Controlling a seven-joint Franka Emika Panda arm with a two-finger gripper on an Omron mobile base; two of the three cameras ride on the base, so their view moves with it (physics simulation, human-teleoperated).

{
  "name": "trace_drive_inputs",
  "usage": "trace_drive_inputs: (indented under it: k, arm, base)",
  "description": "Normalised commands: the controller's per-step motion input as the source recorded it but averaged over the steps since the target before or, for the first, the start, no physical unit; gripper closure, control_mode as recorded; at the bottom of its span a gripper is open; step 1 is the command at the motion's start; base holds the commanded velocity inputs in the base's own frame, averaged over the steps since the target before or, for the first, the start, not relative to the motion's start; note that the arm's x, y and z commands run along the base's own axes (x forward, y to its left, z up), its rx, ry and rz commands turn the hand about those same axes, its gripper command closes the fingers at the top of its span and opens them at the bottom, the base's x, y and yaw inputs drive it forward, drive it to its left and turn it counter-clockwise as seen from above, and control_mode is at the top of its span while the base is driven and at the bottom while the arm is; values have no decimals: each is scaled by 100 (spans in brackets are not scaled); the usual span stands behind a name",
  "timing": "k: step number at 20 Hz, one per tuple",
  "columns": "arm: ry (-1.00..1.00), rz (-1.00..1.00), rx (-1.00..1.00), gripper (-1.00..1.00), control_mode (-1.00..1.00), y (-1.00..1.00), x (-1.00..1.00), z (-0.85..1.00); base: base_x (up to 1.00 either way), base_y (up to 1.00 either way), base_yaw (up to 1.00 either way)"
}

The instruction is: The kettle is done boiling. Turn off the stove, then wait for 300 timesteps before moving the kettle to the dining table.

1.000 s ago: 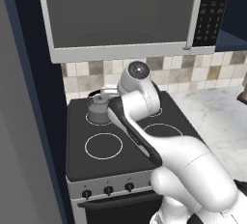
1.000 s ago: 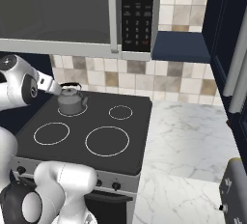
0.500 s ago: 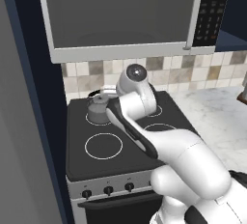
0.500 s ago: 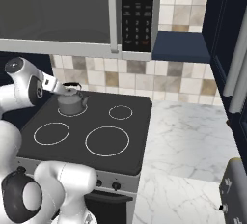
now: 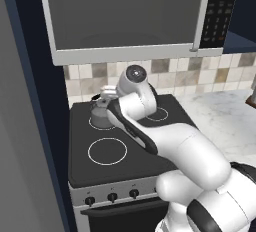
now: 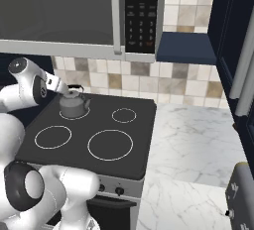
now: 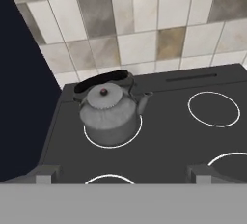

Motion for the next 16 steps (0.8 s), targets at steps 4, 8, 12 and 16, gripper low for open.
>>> trace_drive_inputs:
  k: [4,8,12,16]
  arm:
    - [0,-3,0,-100,-100,8,23,-1]
    - [0,-3,0,-100,-100,4,22,-7]
    - [0,-3,0,-100,-100,1,25,-13]
    - [0,-2,0,-100,-100,2,30,-17]
  base:
    - [0,0,0]
    - [0,0,0]
    - [0,0,0]
    - [0,0,0]
